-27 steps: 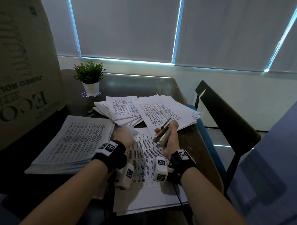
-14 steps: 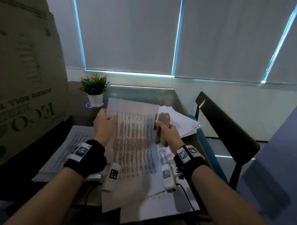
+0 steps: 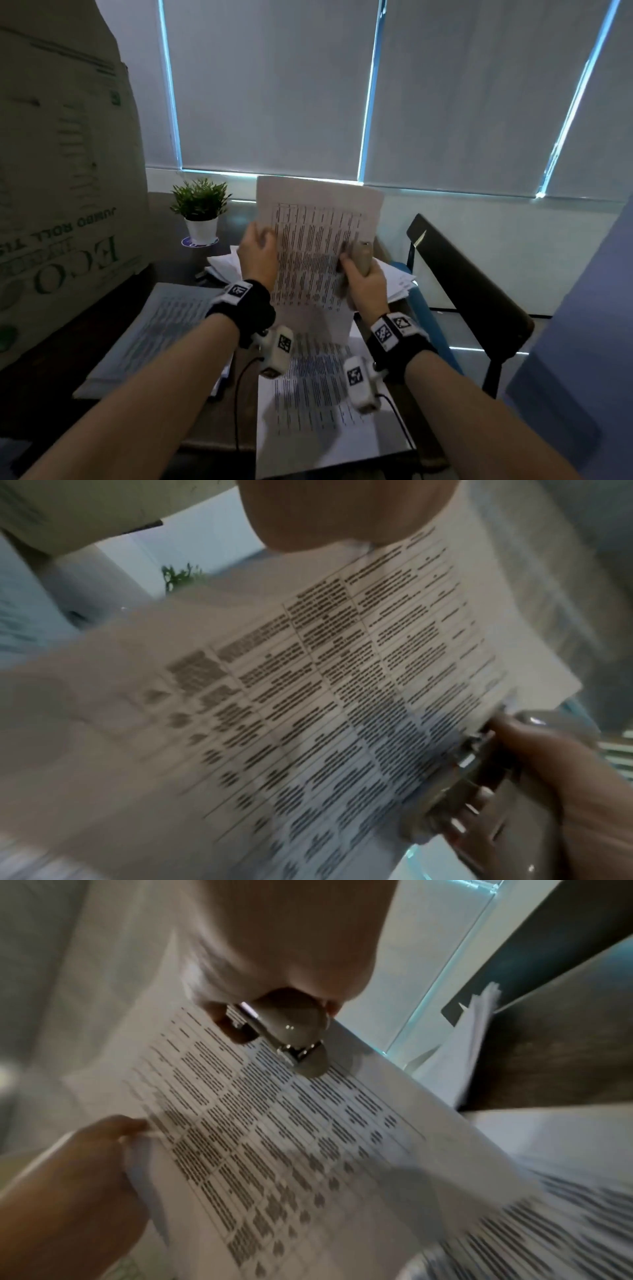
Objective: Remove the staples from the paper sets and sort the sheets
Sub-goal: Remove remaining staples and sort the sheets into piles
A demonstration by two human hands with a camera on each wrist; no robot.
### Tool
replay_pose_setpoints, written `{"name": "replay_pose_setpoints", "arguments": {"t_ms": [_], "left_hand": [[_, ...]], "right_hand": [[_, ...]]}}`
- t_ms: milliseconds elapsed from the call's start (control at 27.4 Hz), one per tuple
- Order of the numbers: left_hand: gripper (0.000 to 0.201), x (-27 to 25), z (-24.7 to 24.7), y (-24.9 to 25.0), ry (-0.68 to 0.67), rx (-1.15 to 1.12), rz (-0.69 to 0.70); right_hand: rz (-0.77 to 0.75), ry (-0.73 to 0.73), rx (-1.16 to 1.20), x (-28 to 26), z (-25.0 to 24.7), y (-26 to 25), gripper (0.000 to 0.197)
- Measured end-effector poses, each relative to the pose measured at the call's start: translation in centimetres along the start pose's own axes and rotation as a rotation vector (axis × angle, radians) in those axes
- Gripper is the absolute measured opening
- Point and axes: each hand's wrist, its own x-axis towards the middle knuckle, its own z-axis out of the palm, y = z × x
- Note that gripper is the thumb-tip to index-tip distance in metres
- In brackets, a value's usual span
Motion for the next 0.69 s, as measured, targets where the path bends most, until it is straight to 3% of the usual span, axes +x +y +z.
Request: {"name": "replay_pose_setpoints", "arguments": {"t_ms": [146,219,366,512,695], "left_hand": [[0.027,1.7,1.3,3.9,-0.098,0.214,0.194],[0.029,2.0,1.8,5.3,-0.221,0.252,0.262],[0.029,1.0,3.7,7.4,-0.393,0.231,0.328],[0.027,0.2,5.1,8.5,-0.431,0.271,0.37],[0.026,-0.2,5.9,9.1,-0.467,0.281,0.413]], "right_hand": [[-0.555,0.391,0.037,2.1,-2.3,-7.2,0.021],[-0.674,0.418,0.189,3.2,-3.0,-12.9,0.016],[-0.524,0.217,0.387,5.8,-3.1,-19.4,0.018],[-0.386,0.126,0.342,6.2,-2.7,-19.5,0.019],[-0.349,0.072,0.25,6.0,-2.5,-19.6,0.027]]}}
